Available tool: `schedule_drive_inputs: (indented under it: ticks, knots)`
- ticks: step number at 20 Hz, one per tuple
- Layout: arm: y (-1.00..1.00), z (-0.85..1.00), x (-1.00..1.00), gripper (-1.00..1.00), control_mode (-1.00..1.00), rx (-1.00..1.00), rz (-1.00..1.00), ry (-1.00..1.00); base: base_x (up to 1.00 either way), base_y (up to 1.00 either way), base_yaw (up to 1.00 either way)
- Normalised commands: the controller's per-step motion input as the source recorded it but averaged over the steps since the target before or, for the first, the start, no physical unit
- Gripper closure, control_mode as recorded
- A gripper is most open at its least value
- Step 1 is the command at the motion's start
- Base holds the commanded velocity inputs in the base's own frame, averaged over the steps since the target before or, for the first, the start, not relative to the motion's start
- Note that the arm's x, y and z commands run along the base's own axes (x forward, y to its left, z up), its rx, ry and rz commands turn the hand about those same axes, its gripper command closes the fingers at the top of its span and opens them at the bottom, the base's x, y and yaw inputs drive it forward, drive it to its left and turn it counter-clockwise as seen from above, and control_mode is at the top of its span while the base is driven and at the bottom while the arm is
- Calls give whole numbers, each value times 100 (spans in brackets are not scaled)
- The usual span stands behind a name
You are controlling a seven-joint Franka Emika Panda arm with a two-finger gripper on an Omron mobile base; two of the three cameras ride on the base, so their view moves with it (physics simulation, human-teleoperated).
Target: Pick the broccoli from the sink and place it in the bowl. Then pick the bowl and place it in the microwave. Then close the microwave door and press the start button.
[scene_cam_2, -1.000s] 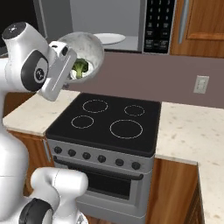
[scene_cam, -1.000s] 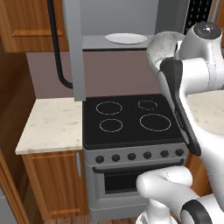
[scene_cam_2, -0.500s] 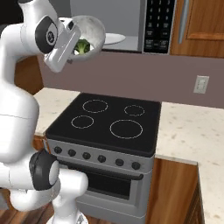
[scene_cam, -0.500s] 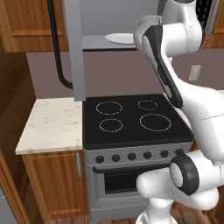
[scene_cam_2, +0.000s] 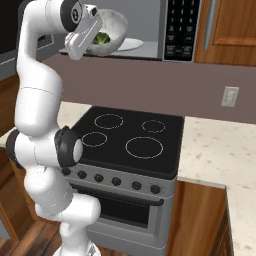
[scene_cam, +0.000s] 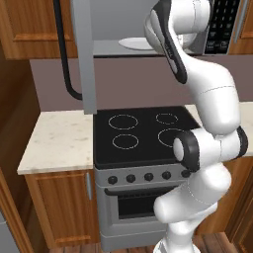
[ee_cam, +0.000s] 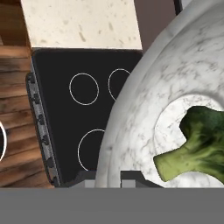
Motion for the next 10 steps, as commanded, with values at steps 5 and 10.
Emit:
schedule_drive_inputs:
  ticks: [5, 10]
  knots:
    - [0, 0, 100, 100, -100, 0, 1, 9, 0, 0, 0]
    - [0, -1, 86, 100, -100, 0, 4, 1, 0, 0, 0]
